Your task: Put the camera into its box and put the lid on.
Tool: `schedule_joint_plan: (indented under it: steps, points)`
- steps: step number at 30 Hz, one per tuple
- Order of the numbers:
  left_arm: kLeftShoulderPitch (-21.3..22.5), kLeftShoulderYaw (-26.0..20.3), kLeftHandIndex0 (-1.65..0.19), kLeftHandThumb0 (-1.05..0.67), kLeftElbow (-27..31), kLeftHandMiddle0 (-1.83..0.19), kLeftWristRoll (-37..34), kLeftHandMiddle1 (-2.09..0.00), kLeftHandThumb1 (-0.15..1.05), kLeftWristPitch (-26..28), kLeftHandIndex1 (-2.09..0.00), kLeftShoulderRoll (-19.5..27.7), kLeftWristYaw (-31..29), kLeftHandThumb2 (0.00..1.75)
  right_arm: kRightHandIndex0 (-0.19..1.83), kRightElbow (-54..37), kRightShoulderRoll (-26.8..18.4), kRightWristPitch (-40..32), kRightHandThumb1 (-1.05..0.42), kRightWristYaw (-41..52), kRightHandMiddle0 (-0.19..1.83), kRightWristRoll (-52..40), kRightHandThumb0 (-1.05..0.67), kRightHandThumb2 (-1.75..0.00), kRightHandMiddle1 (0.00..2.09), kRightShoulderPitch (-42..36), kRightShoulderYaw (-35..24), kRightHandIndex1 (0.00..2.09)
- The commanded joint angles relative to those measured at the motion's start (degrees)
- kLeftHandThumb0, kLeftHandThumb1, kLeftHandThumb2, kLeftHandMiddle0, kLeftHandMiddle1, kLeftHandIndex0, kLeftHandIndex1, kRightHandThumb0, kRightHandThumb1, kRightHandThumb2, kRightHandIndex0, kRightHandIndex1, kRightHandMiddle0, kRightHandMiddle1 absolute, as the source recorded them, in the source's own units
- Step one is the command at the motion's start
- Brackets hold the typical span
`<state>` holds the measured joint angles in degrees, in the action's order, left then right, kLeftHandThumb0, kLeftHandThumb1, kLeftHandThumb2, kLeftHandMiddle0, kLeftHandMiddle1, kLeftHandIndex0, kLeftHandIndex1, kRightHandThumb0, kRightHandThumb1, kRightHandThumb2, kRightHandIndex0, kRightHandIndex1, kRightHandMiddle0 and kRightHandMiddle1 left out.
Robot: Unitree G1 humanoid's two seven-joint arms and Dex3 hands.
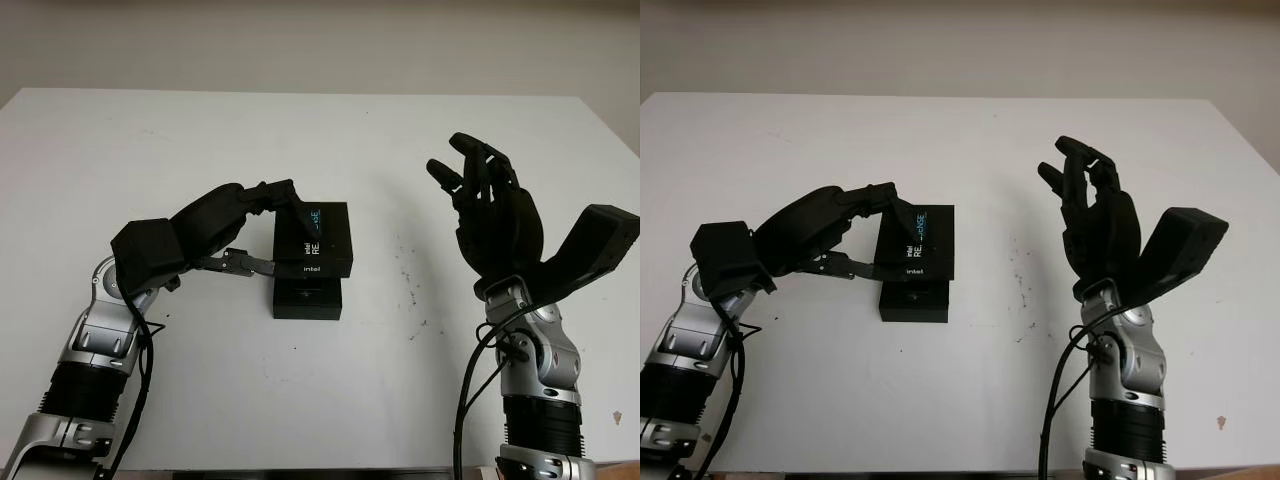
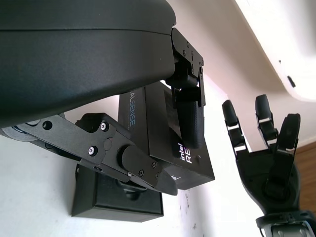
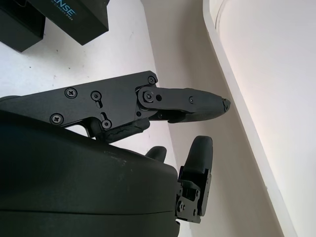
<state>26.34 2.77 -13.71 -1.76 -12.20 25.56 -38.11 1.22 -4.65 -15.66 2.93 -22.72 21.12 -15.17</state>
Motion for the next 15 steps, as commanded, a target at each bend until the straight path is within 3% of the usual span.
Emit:
schedule_joint_plan:
  steps: [1, 15]
  points:
    - [-0.4, 0.4, -0.29, -0.23, 0.7, -0.43, -0.2, -1.59, 1.01, 0.5, -1.50, 0.6, -0.7, 0.06, -0.11, -1.2, -0.5, 0.1, -1.05, 0.1, -0.19, 0.2, -0.61, -0.39, 1.48, 0.9, 0.0, 1.08]
    - [-2.3, 1.3, -0.28, -0.21, 0.1, -0.42, 2.2, -1.52, 1.02, -3.2, -1.48, 1.2, -0.1, 0.06, -0.12, -1.5, -0.2, 0.3, -1.05, -0.2, -0.17, 0.9, -0.61, -0.39, 1.49, -0.2, 0.9, 1.11]
